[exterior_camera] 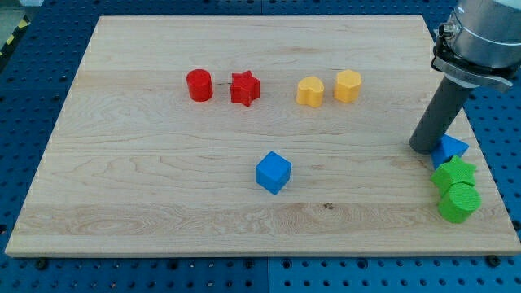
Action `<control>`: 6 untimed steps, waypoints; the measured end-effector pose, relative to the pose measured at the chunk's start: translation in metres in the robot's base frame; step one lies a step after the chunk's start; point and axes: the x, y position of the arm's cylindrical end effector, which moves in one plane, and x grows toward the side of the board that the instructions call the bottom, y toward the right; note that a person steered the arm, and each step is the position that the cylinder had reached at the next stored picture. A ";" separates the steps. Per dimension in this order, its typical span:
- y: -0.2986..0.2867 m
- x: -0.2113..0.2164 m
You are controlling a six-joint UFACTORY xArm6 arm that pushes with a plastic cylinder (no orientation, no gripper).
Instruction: Point your arm towards blue cube
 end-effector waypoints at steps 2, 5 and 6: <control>-0.039 0.000; -0.297 0.000; -0.292 0.067</control>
